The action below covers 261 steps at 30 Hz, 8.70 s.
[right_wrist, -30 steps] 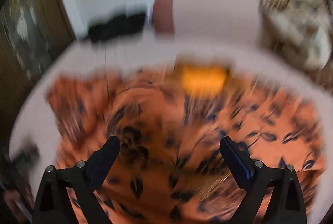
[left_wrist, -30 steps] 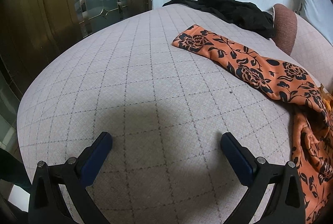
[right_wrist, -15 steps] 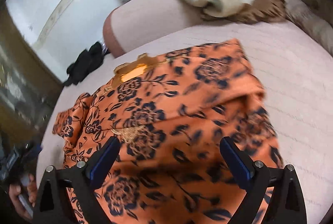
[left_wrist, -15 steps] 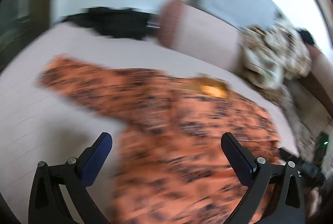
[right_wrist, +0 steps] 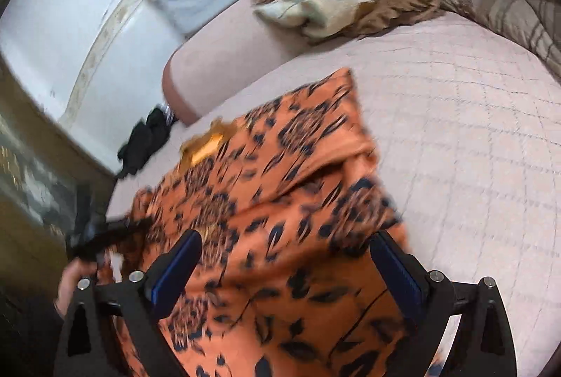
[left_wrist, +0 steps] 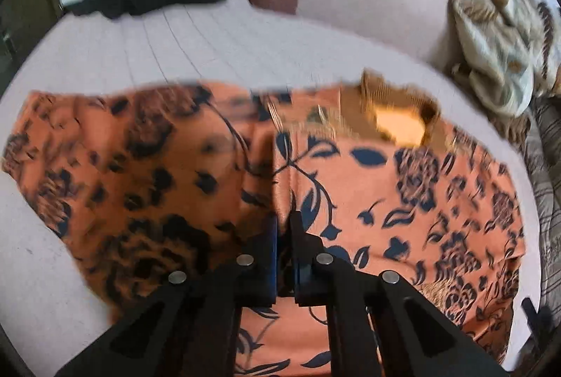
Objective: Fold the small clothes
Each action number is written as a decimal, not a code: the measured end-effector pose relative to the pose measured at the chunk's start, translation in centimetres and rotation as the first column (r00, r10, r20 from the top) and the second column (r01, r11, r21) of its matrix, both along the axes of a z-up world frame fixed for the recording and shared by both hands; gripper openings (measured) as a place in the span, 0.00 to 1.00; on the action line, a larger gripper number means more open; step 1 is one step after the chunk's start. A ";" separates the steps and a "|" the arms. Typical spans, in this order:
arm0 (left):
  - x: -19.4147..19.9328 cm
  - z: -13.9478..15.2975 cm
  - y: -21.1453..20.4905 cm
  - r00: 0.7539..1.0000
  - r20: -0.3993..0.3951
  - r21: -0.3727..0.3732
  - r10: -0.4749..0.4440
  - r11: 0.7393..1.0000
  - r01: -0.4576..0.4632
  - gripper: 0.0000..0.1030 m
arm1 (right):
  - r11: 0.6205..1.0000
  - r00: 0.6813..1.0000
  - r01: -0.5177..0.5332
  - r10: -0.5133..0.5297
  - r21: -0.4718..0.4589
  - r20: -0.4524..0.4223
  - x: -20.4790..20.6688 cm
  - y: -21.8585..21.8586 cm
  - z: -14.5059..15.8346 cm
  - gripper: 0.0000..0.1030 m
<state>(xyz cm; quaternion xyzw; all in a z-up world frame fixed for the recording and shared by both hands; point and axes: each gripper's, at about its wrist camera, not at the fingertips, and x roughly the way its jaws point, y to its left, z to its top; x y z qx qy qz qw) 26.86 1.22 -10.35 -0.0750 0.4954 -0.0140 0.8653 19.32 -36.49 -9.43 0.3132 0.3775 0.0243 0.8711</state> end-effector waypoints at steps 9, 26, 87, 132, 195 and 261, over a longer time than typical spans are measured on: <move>-0.6 -2.7 0.0 1.000 -0.003 0.072 -0.004 0.997 0.005 0.03 | 0.985 0.992 0.057 -0.037 0.162 -0.124 6.6 -8.1 -2.7 0.95; -1.5 -1.5 0.9 0.998 0.039 0.113 -0.050 0.993 0.046 0.03 | 0.993 0.989 -0.106 0.110 0.055 -0.096 15.6 -6.7 -1.1 0.09; 1.0 13.0 17.9 0.885 0.363 -0.193 0.290 0.953 -0.233 0.03 | 1.000 0.998 0.002 -0.003 -0.017 -0.058 0.2 1.8 -1.1 0.86; 0.7 -3.2 10.1 0.997 0.007 -0.102 0.082 0.992 -0.081 0.60 | 0.904 0.947 -0.197 0.075 -0.380 -0.313 13.8 4.9 -1.4 0.20; -10.9 3.3 7.3 0.986 0.082 -0.032 -0.144 0.989 0.147 0.79 | 0.980 0.973 -0.180 0.190 0.083 -0.132 0.1 -1.3 1.8 0.82; -29.1 -2.3 9.1 0.973 -0.225 -0.270 -0.056 0.963 -0.007 0.05 | 0.939 0.891 -0.248 0.318 0.240 -0.324 -17.3 -3.8 -5.1 0.04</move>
